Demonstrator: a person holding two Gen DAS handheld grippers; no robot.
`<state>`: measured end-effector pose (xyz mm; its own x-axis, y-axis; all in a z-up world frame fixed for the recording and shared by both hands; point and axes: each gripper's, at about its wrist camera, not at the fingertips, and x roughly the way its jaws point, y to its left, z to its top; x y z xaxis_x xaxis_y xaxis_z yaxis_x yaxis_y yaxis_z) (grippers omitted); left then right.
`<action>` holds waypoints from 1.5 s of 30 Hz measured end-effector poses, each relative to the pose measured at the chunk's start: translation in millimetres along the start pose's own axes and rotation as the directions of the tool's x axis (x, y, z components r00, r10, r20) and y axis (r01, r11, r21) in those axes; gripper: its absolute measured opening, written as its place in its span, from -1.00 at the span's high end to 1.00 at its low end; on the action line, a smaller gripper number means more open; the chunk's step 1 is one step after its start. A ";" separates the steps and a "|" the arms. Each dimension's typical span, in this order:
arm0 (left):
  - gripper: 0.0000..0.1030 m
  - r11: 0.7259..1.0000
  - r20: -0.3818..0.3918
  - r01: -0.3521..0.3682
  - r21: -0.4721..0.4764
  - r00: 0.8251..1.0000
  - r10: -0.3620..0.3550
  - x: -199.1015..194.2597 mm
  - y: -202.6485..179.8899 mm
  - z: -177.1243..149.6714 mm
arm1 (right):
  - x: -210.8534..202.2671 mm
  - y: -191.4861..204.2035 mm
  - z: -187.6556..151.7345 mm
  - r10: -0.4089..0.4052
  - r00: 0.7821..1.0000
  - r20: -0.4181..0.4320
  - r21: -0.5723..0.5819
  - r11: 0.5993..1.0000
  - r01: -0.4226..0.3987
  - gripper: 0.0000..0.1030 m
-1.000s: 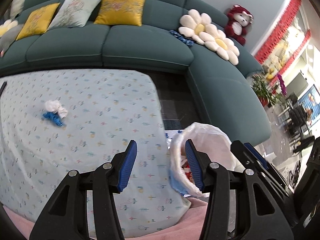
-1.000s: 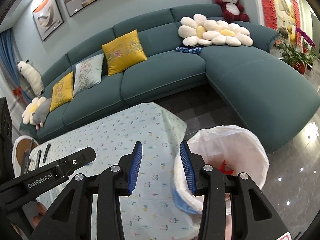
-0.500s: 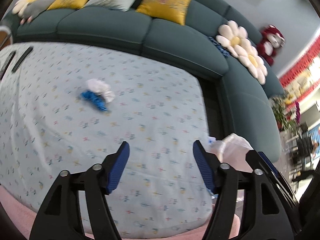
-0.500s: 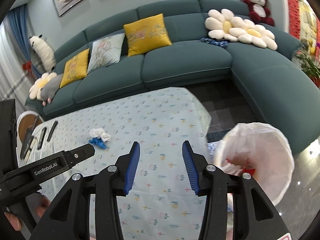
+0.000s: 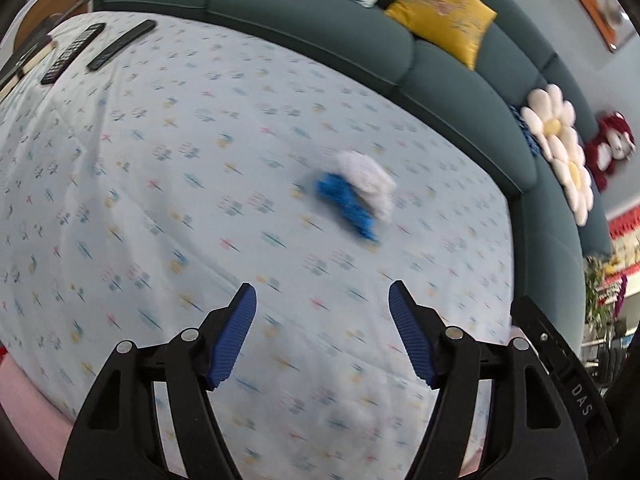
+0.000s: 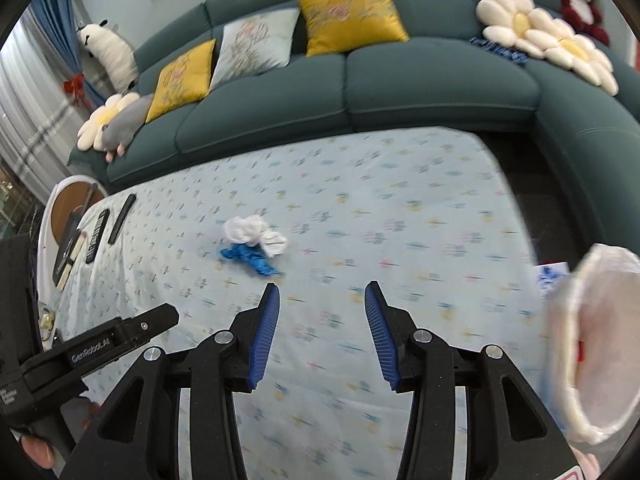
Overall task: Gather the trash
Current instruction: 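Move both tools back toward the white tissue and blue cloth, then grasp the white tissue with the right tool while the left tool grasps the blue cloth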
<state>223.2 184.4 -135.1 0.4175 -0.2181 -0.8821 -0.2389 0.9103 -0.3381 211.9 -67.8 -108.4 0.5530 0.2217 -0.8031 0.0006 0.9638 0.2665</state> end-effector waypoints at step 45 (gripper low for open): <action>0.55 0.977 -0.100 -0.069 0.201 0.991 0.091 131.6 -71.8 43.0 | 113.1 -38.8 19.4 0.059 0.990 -0.128 0.205 0.978 -0.032 0.65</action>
<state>333.0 105.5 -212.8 0.3046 -0.1684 -0.9375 -0.0858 0.9754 -0.2031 290.5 -82.9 -199.3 0.4406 0.2956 -0.8476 0.1536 0.9055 0.3956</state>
